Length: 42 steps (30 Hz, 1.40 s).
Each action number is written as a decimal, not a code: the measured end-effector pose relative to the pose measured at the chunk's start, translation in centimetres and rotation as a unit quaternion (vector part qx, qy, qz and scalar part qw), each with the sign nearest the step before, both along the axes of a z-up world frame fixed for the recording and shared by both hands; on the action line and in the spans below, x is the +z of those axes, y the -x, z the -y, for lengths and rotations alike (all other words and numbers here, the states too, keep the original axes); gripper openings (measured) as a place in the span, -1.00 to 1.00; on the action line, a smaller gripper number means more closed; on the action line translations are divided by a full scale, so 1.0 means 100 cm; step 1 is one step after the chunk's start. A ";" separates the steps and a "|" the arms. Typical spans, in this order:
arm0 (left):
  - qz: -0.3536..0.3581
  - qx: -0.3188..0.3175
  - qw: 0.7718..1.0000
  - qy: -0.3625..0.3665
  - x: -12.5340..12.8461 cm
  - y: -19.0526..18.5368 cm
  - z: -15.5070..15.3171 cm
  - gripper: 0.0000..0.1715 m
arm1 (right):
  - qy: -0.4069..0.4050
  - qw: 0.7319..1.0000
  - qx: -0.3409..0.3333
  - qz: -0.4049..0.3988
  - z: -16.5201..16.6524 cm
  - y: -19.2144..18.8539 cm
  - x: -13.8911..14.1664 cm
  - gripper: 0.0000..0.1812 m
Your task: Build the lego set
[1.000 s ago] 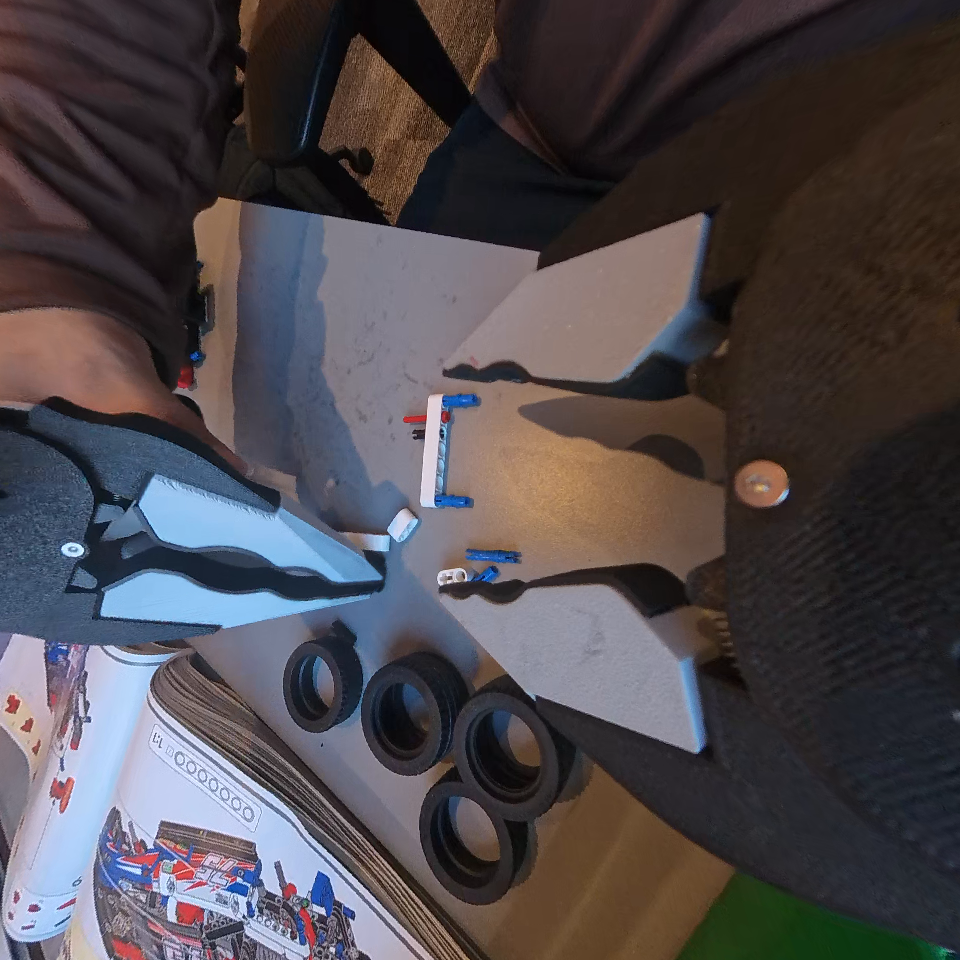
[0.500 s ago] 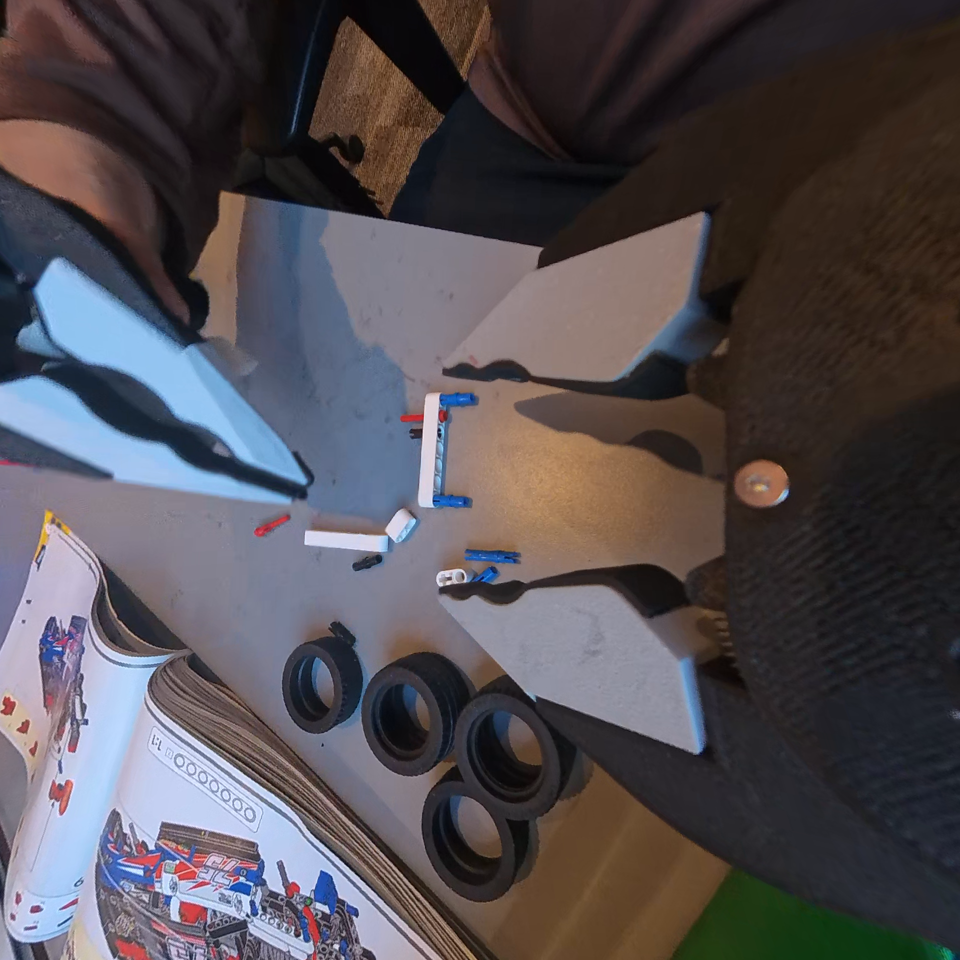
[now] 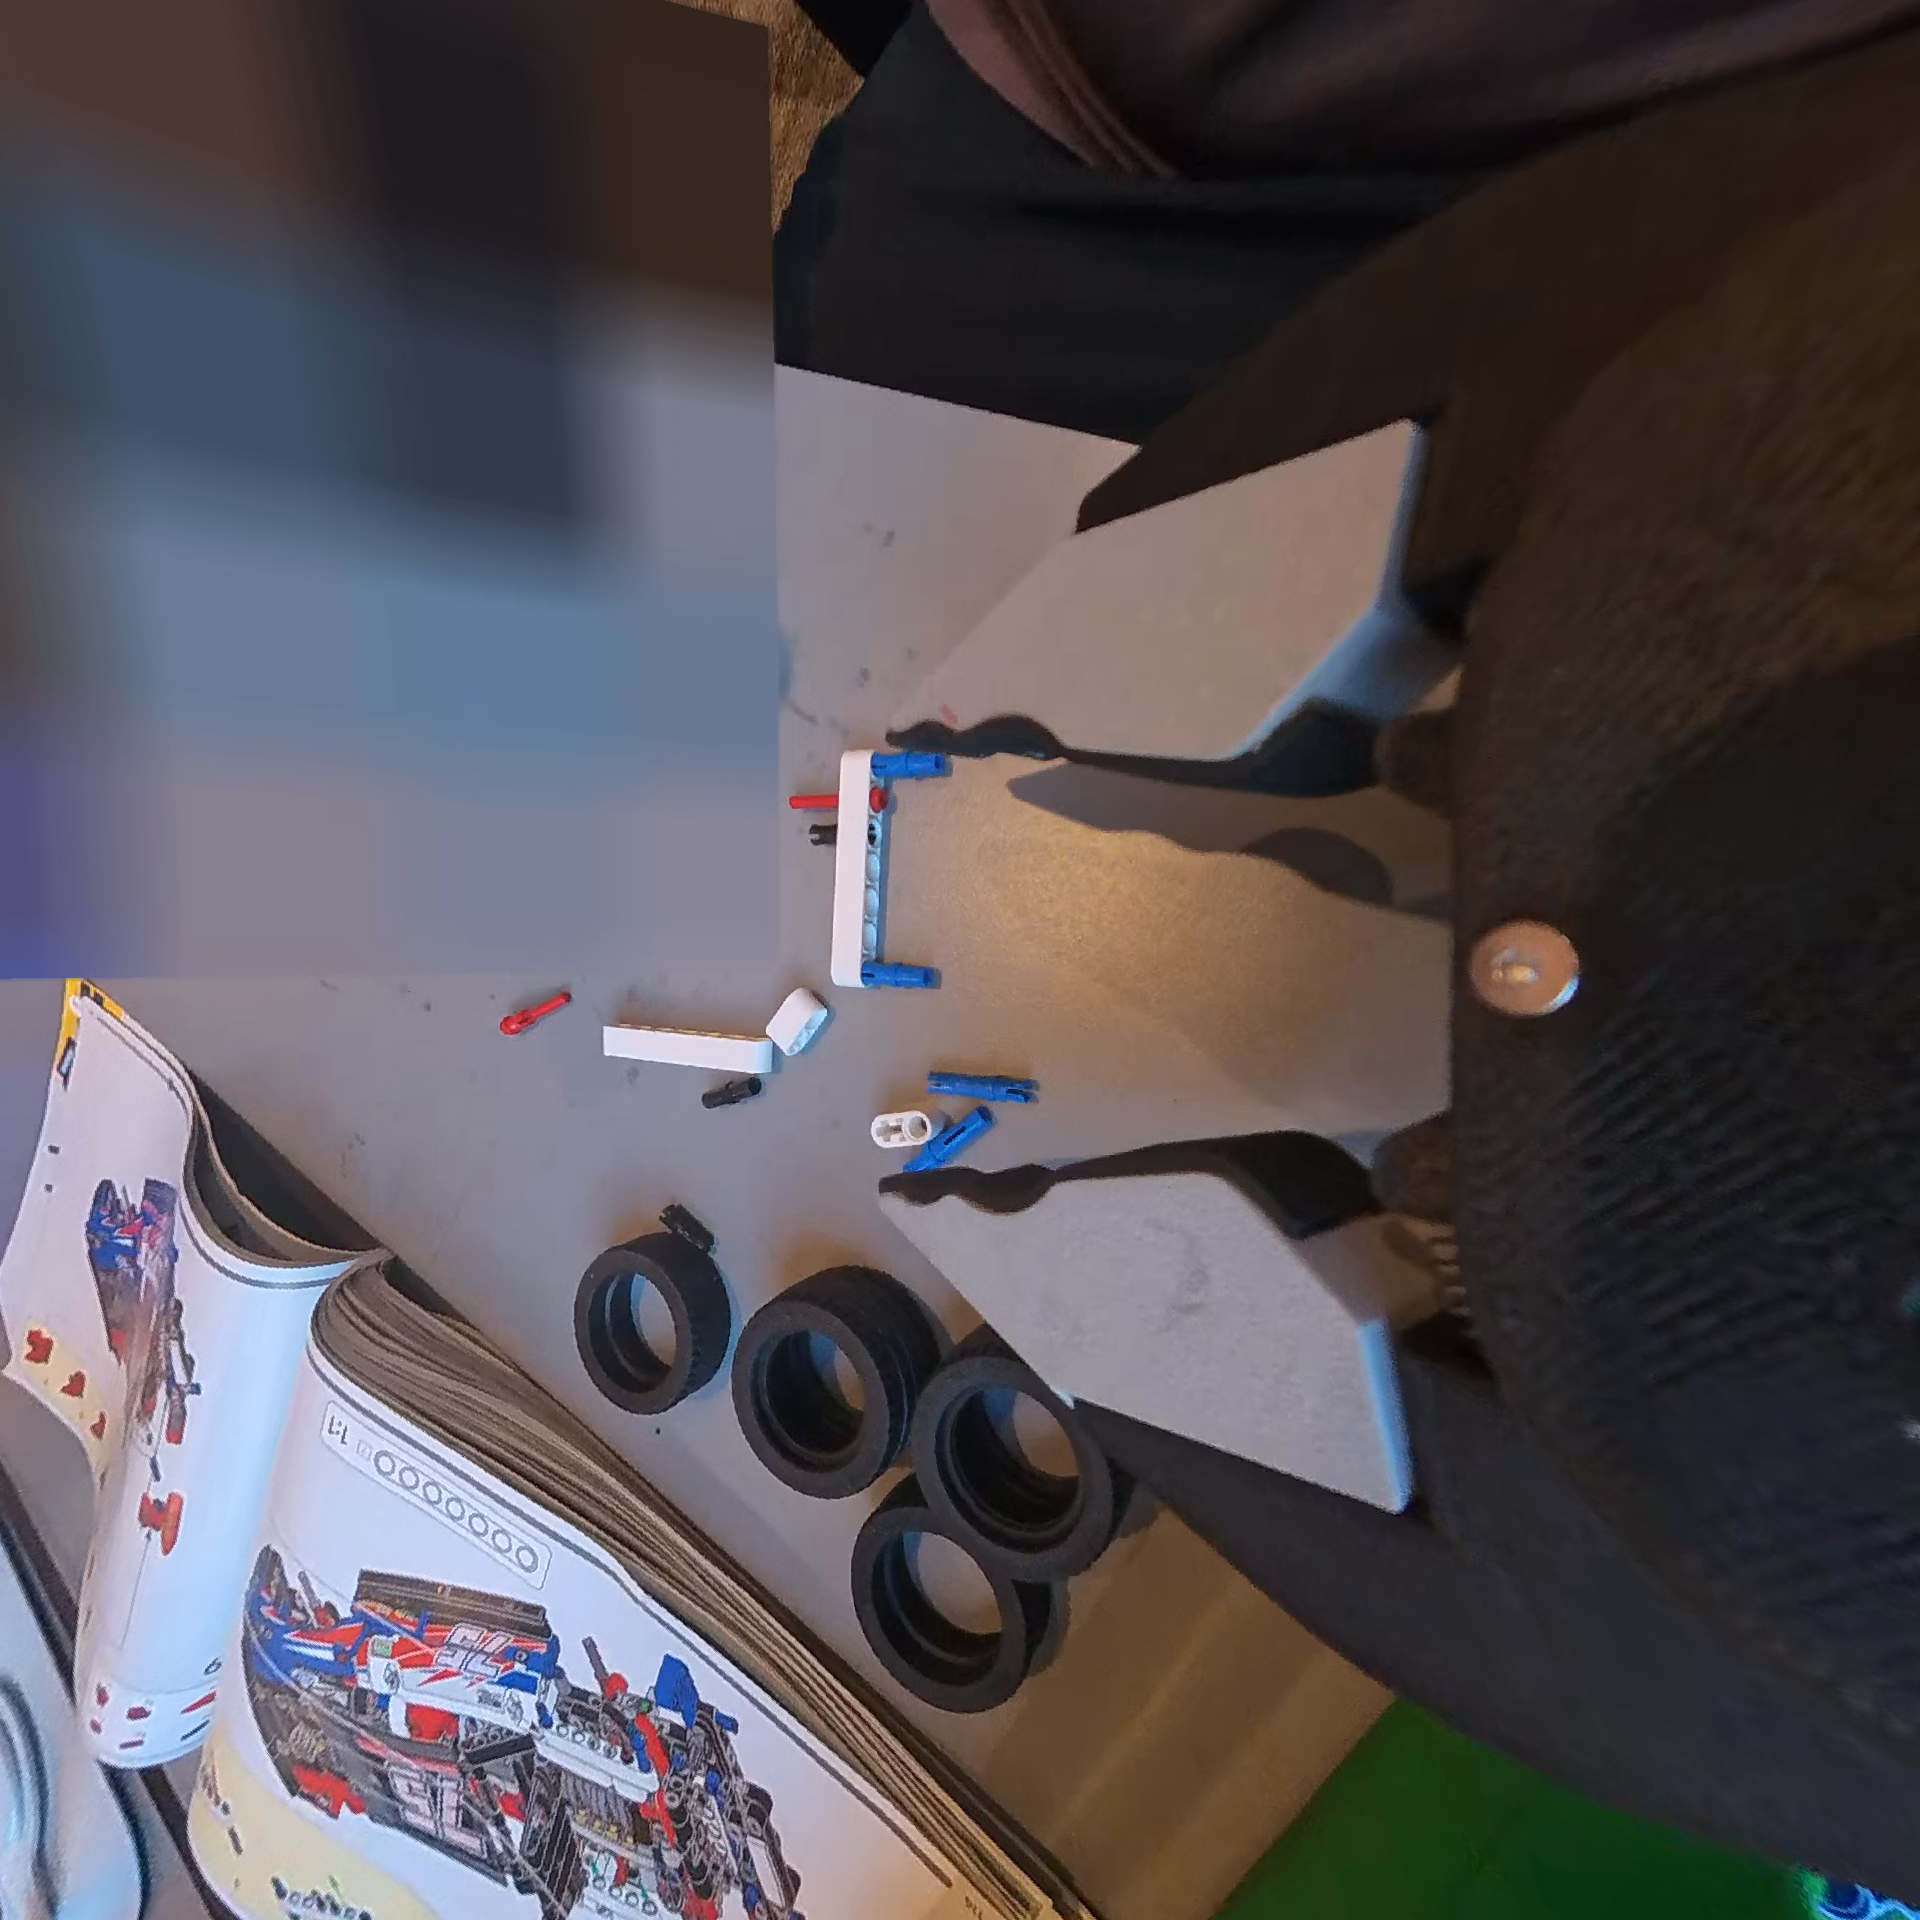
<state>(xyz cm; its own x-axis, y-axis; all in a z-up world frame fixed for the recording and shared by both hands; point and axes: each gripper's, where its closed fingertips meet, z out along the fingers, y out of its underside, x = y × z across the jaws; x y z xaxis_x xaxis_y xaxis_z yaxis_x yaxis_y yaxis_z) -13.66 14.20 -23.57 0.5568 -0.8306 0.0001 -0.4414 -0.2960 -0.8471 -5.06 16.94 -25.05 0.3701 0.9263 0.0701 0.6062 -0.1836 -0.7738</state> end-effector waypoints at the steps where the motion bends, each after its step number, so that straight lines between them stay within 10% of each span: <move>1: 0.002 0.000 1.000 0.000 0.000 0.000 0.000 -0.10 | 0.006 1.000 0.002 0.003 0.001 0.000 -0.004 -0.94; 42: 0.056 -0.085 0.995 0.004 0.014 -0.013 0.014 -0.17 | -0.020 0.998 0.048 0.039 -0.011 0.016 -0.017 -0.94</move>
